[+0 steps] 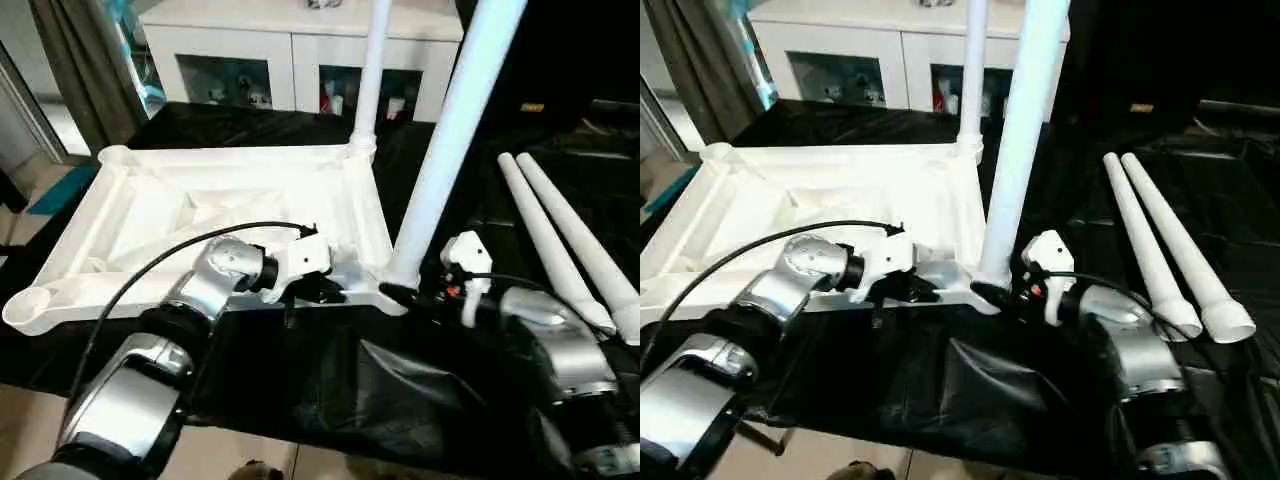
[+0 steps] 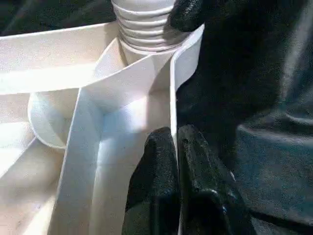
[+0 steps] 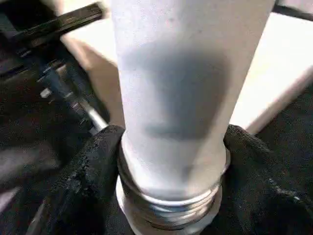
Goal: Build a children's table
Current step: Rotate leg to tighten
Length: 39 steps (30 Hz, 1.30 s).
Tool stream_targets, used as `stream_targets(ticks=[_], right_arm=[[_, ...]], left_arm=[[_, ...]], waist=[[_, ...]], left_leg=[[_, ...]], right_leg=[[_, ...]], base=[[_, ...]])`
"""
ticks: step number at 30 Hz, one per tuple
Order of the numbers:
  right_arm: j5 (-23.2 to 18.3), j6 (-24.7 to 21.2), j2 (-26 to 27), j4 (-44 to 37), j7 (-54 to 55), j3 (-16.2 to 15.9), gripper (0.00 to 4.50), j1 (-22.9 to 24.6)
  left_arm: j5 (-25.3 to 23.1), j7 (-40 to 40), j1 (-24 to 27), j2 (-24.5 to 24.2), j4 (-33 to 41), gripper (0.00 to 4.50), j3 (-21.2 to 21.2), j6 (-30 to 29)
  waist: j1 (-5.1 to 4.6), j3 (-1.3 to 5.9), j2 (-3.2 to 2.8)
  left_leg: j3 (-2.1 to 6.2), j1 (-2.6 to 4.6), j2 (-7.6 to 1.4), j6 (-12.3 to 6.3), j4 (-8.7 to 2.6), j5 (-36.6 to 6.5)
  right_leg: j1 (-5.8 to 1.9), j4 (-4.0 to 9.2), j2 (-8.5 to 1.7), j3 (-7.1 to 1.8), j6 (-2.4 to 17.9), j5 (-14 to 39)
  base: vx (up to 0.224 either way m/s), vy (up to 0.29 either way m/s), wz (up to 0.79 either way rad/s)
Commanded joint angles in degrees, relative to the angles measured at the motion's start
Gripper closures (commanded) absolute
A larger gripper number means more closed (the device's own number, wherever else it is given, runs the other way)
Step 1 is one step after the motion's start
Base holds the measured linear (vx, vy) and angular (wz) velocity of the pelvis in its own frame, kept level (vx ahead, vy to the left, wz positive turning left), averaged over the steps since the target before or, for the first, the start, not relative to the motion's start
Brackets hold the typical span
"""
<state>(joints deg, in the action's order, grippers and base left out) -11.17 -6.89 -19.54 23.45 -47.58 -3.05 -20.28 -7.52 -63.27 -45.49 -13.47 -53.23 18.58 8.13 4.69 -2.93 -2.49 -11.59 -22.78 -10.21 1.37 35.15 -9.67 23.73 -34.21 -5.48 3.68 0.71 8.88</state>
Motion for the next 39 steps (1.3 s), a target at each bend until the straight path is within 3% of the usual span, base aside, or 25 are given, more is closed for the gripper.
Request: stream_targets(ticks=[1,3,4,5,7,8,9,11,14,15,16,17,20,21,23,24,26,28,29,30,32,34,35,37,39], right_arm=[[2.5,-1.9,2.9,6.0,9.3,1.1,1.75,-0.5],[3.1,-2.2,5.1,8.6,14.3,2.0,1.75,-1.4],[3.1,-2.3,6.6,10.5,17.6,2.8,1.75,-2.5],[3.0,-2.4,8.9,13.6,22.5,4.0,1.75,-4.3],[1.7,-2.4,13.4,18.5,30.1,6.2,1.76,-8.2],[1.3,-2.4,15.2,20.5,32.9,6.7,1.76,-10.1],[1.2,-2.4,16.0,21.2,34.0,6.9,1.76,-10.9],[3.4,-1.7,17.0,23.4,35.7,5.5,1.76,-13.0],[3.9,-0.4,17.4,24.4,34.7,5.1,1.76,-13.9],[3.5,0.2,17.4,24.4,34.2,5.5,1.2,-14.0],[3.1,0.7,17.2,24.2,33.5,5.8,1.2,-14.0],[3.1,0.7,17.2,24.2,33.5,5.8,1.07,-14.0],[3.5,2.7,16.0,23.6,31.0,5.7,0.64,-13.9],[3.9,3.6,15.4,23.3,30.0,5.1,0.64,-13.9],[4.4,4.5,13.2,20.4,26.3,3.6,0.64,-12.7],[4.4,4.6,11.8,18.3,23.8,3.0,0.64,-11.7],[4.4,4.6,10.9,17.0,22.2,2.7,0.64,-11.1],[3.6,4.3,6.0,10.4,15.1,1.6,0.64,-7.9],[3.6,4.3,6.0,10.3,14.9,1.6,0.64,-7.8],[2.7,3.9,3.4,7.2,10.9,1.3,0.64,-6.3],[1.4,3.0,-0.6,2.7,4.5,0.7,0.64,-4.0],[1.1,2.8,-2.4,1.3,1.9,0.3,0.64,-3.2],[0.7,2.5,-3.7,0.1,-0.1,0.0,0.64,-2.5],[-0.2,1.2,-6.0,-1.3,-3.8,-0.2,0.64,-1.9],[-1.0,-0.8,-8.0,-2.6,-7.1,-0.8,0.64,-1.4]], left_arm=[[-0.4,5.8,-2.9,1.9,-1.1,4.5,-1.5,-2.6],[-0.2,7.3,-3.7,3.2,-1.6,4.5,-1.8,-3.7],[-0.3,8.3,-4.1,4.1,-1.8,4.5,-1.8,-4.5],[-0.5,10.2,-4.9,5.6,-2.2,4.5,-1.8,-5.9],[-0.9,14.6,-6.3,8.9,-3.1,4.5,-1.8,-8.5],[-0.9,16.6,-6.9,10.5,-3.4,4.5,-1.9,-9.3],[-0.9,17.4,-7.2,11.2,-3.5,4.5,-1.9,-9.6],[-0.9,18.0,-7.6,12.8,-3.5,4.5,-1.8,-10.1],[-0.7,18.1,-7.9,13.4,-3.5,4.5,-1.9,-10.2],[-0.9,18.2,-8.0,13.3,-3.6,4.5,-1.9,-10.0],[-1.0,18.1,-8.0,13.0,-3.7,4.5,-1.8,-9.7],[-1.0,18.1,-8.0,13.0,-3.7,4.5,-1.8,-9.7],[-1.8,17.5,-7.3,11.5,-3.9,4.5,-1.4,-8.4],[-1.9,17.0,-7.0,10.9,-3.8,4.5,-1.2,-8.0],[-1.7,14.9,-6.0,9.5,-3.0,4.5,-0.9,-6.5],[-1.6,13.4,-5.4,8.7,-2.4,4.5,-0.8,-5.9],[-1.5,12.5,-5.0,8.2,-2.0,4.5,-0.7,-5.5],[-0.9,7.7,-3.5,5.7,-0.6,4.5,-0.2,-3.5],[-0.9,7.6,-3.4,5.7,-0.5,4.5,-0.2,-3.5],[-0.7,5.2,-2.8,4.4,0.0,4.5,0.1,-2.4],[-0.2,1.9,-2.1,2.6,0.7,4.5,0.3,-1.2],[0.0,0.8,-2.0,1.9,0.8,4.5,0.3,-0.8],[0.2,-0.4,-1.8,1.3,1.0,4.5,0.3,-0.3],[1.4,-4.0,-1.1,0.3,1.8,4.5,0.1,0.5],[2.5,-7.8,-0.4,-0.6,3.2,4.5,0.1,0.6]], waist=[[-0.91,3.1,0.66],[-1.99,3.04,0.75],[-2.19,2.98,0.46],[-3.0,3.0,0.21],[-4.1,2.99,0.17],[-4.3,2.98,0.06],[-4.7,2.92,-0.33],[-5.23,2.88,-0.76],[-5.68,2.87,-0.98],[-5.68,2.86,-0.86],[-5.65,2.88,-0.89],[-5.68,2.95,-0.61],[-5.19,3.16,-0.59],[-5.17,3.25,-0.65],[-4.84,3.48,-0.62],[-4.75,3.51,-0.31],[-4.15,3.66,-0.29],[-3.74,3.76,0.02],[-2.88,4.0,0.2],[-2.78,4.06,0.26],[-1.68,4.39,0.46],[-1.27,5.02,0.22],[-0.7,5.32,0.35],[-0.23,5.21,0.51],[0.22,5.0,0.47]], left_leg=[[2.03,2.64,-2.7,0.26,-4.92,-25.4],[2.71,2.58,-2.56,2.06,-5.35,-28.2],[2.91,2.79,-2.56,2.25,-5.42,-29.3],[3.06,3.34,-2.59,2.49,-5.52,-31.7],[3.48,2.93,-2.49,2.84,-5.8,-33.0],[3.51,3.0,-2.44,2.87,-5.84,-33.6],[3.55,3.54,-2.33,3.07,-5.7,-35.5],[3.68,3.95,-2.44,2.64,-5.99,-37.8],[3.85,3.66,-2.69,2.44,-6.52,-39.3],[3.72,3.84,-2.52,2.38,-6.37,-39.2],[3.58,3.99,-2.4,2.3,-6.2,-39.0],[3.5,3.71,-2.19,1.53,-5.98,-36.8],[3.23,3.8,-2.34,0.96,-5.9,-35.0],[3.27,3.12,-2.47,0.52,-6.16,-33.4],[3.09,2.57,-2.62,-0.06,-6.36,-30.9],[2.92,2.49,-2.57,-0.46,-6.3,-30.0],[2.56,2.47,-2.63,-1.51,-6.12,-27.0],[2.24,2.29,-2.7,-2.66,-6.01,-24.0],[1.82,2.31,-2.9,-4.03,-5.67,-20.5],[1.74,2.02,-2.82,-4.36,-5.56,-18.9],[1.39,2.03,-2.97,-6.26,-5.03,-15.2],[1.38,1.35,-3.0,-8.97,-4.45,-8.2],[1.29,1.23,-2.95,-11.56,-3.63,-3.4],[1.17,0.79,-2.77,-12.96,-3.29,-2.8],[1.14,0.78,-2.88,-12.76,-3.41,-4.5]], right_leg=[[-1.61,5.72,-3.44,-1.39,9.2,30.3],[-2.07,6.25,-3.52,-0.94,7.0,34.2],[-1.93,6.4,-3.48,-0.78,6.6,34.8],[-1.78,6.89,-3.5,-0.52,6.6,34.3],[-2.19,6.93,-3.43,-0.02,6.4,33.7],[-2.14,7.04,-3.35,0.05,6.2,34.0],[-1.75,7.57,-3.28,0.34,6.0,34.2],[-2.1,7.99,-2.99,1.06,6.1,31.4],[-2.9,7.92,-3.28,1.63,6.5,28.3],[-2.58,8.07,-3.47,1.47,6.9,28.2],[-2.36,8.14,-3.63,1.36,7.1,28.5],[-2.55,8.15,-3.91,1.23,7.6,28.9],[-2.37,8.03,-4.03,0.99,8.7,26.9],[-2.9,7.42,-4.02,0.83,9.3,24.9],[-3.23,6.86,-4.07,0.43,10.4,21.3],[-3.26,6.83,-4.07,0.35,10.7,20.6],[-3.24,6.5,-4.22,-0.04,11.8,18.4],[-3.41,6.13,-4.11,-0.29,12.6,16.4],[-3.39,5.67,-4.18,-0.65,12.8,14.5],[-3.49,5.43,-4.12,-0.74,13.2,13.4],[-3.56,4.66,-4.04,-0.83,13.7,9.2],[-3.92,3.13,-3.87,-0.72,15.3,0.9],[-3.51,2.22,-3.77,-0.7,16.8,-5.4],[-3.49,2.03,-3.86,-0.67,17.1,-5.4],[-3.42,2.45,-3.95,-0.55,16.7,-1.5]], base=[[0.0,0.0,0.0],[0.0,0.0,0.0],[0.0,0.0,0.0],[0.0,0.0,0.0],[0.0,0.0,0.0],[0.0,0.0,0.0],[0.0,0.0,0.0],[0.0,0.0,0.0],[0.0,0.0,0.0],[0.0,0.0,0.0],[0.0,0.0,0.0],[0.0,0.0,0.0],[0.0,0.0,0.0],[0.0,0.0,0.0],[0.0,0.0,0.0],[0.0,0.0,0.0],[0.0,0.0,0.0],[0.026,-0.008,0.03],[0.052,-0.016,0.07],[0.063,-0.015,0.06],[0.072,-0.018,0.07],[0.068,-0.024,0.03],[0.061,-0.025,0.0],[0.0,0.0,0.0],[0.0,0.0,0.0]])
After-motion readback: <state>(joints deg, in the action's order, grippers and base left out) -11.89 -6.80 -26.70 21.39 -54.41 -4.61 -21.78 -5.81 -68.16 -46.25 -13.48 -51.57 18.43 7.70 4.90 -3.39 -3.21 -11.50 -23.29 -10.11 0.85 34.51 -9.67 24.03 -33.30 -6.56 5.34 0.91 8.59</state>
